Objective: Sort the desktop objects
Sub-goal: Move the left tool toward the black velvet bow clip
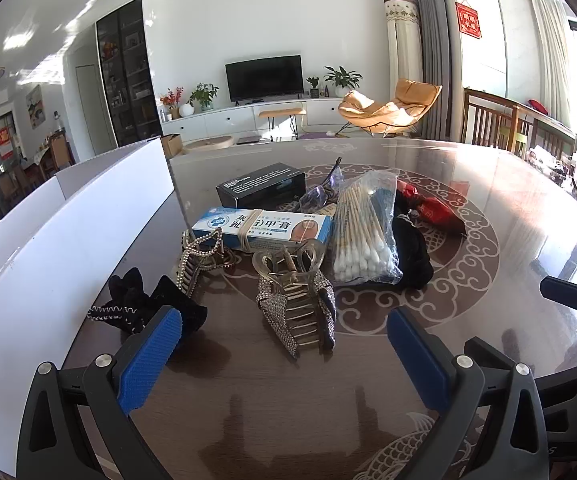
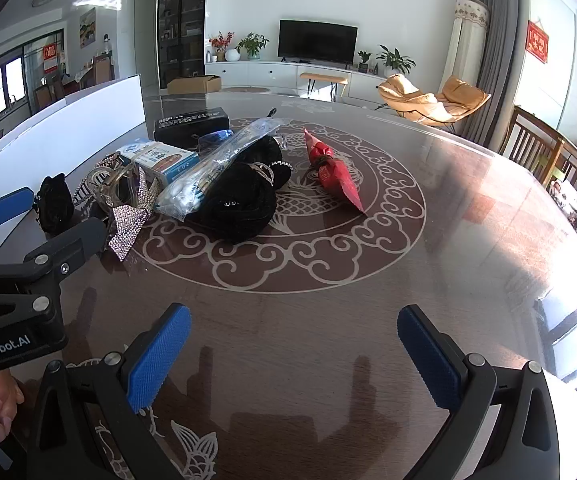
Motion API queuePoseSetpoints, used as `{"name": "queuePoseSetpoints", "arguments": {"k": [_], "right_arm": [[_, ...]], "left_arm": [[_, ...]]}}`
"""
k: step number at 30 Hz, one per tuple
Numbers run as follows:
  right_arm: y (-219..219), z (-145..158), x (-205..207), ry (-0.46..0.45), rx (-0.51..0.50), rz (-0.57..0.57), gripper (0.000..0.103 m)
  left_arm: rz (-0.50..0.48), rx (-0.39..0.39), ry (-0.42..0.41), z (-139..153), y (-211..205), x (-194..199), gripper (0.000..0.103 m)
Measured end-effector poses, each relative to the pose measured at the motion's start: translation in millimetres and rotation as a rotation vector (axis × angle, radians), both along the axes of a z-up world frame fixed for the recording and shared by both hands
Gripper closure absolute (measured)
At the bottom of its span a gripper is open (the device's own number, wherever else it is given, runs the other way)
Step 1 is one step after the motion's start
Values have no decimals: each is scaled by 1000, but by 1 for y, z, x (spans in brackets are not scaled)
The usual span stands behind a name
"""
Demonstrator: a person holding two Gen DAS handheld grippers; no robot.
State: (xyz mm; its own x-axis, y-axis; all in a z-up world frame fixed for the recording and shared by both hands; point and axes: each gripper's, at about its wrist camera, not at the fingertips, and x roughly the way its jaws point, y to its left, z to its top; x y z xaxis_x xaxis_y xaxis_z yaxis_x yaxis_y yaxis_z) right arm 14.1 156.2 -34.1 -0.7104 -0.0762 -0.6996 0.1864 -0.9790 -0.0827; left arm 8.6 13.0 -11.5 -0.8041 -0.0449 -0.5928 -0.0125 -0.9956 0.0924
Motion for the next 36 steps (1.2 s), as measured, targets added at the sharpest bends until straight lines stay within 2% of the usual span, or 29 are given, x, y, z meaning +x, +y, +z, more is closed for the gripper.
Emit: {"name": "queuePoseSetpoints", "arguments": {"k": [7,11,17,26,33,36], "right_arm": [[0,-1,-1,-7,4,1,0],[-3,-3,-3,-20,11,10,0],[-4,-5,-4,-31,8,18,0],[-4,-6,-5,-39,0,26,0],[-3,-5,-3,-35,-14,31,0],[-2,-4,-3,-31,-23,31,0]], "left_arm": [[2,18,-10,0,-3,0,0],[18,83,-53,-2,-19,2,0],[54,127,-130,-8,-37,-2,0],[81,70,-165,-12,-34,-3,0],[102,66,-216,-16,-59,3,0],[141,68,-239,-19,-73,3,0]]}}
